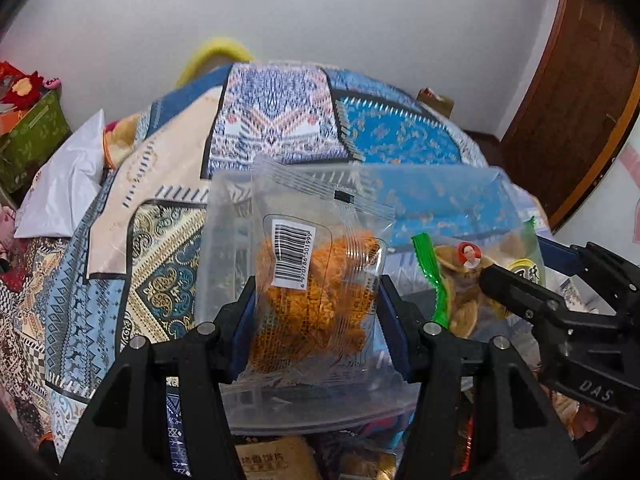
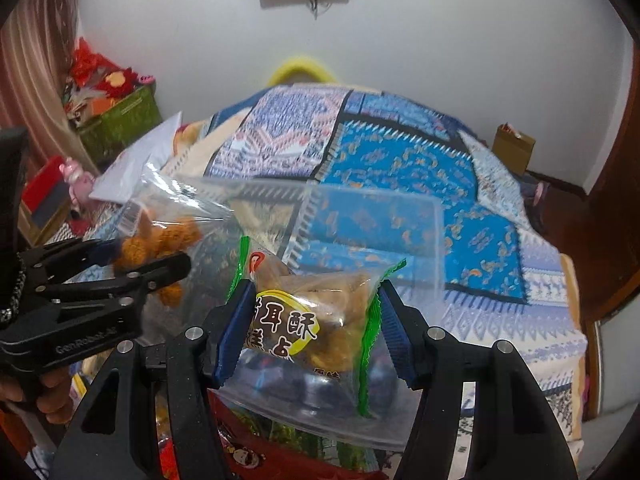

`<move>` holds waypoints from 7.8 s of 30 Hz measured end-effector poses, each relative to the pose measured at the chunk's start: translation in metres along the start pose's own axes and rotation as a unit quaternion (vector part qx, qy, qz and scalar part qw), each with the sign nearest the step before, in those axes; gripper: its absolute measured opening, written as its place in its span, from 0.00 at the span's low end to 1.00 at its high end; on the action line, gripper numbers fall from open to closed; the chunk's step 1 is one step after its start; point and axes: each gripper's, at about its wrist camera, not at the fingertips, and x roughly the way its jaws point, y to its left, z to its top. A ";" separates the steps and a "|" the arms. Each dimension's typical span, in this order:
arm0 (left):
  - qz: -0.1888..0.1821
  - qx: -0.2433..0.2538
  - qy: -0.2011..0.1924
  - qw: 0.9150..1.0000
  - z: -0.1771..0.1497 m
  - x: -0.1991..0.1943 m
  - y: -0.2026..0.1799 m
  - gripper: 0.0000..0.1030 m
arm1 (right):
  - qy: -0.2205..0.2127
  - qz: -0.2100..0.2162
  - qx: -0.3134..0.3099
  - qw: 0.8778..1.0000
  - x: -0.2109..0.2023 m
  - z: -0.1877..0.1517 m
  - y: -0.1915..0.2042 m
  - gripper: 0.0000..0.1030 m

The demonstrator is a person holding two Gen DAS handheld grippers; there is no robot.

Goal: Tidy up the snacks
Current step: 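Lower both held bags into the clear plastic box and open both tools, then grasp the gold-striped biscuit roll with left tool while right tool grasps gold cracker pack, then carry both held packs over the clear box and release them inside, then grasp the purple-labelled coconut roll with left tool while right tool grasps red bean-snack bag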

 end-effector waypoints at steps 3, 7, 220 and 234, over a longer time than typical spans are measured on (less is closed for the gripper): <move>0.014 0.004 0.015 1.000 -0.001 0.010 0.000 0.54 | 0.013 -0.009 -0.007 1.000 0.006 -0.001 0.002 0.56; 0.023 0.003 0.029 0.999 -0.003 0.018 0.001 0.54 | 0.026 -0.015 -0.019 0.999 0.012 -0.002 0.004 0.56; -0.027 -0.015 0.036 0.999 -0.191 -0.128 0.051 0.62 | 0.103 0.085 0.012 0.991 -0.020 -0.136 0.110 0.86; -0.041 -0.008 0.041 0.998 -0.191 -0.116 0.037 0.58 | 0.086 0.108 -0.027 0.990 -0.029 -0.143 0.116 0.46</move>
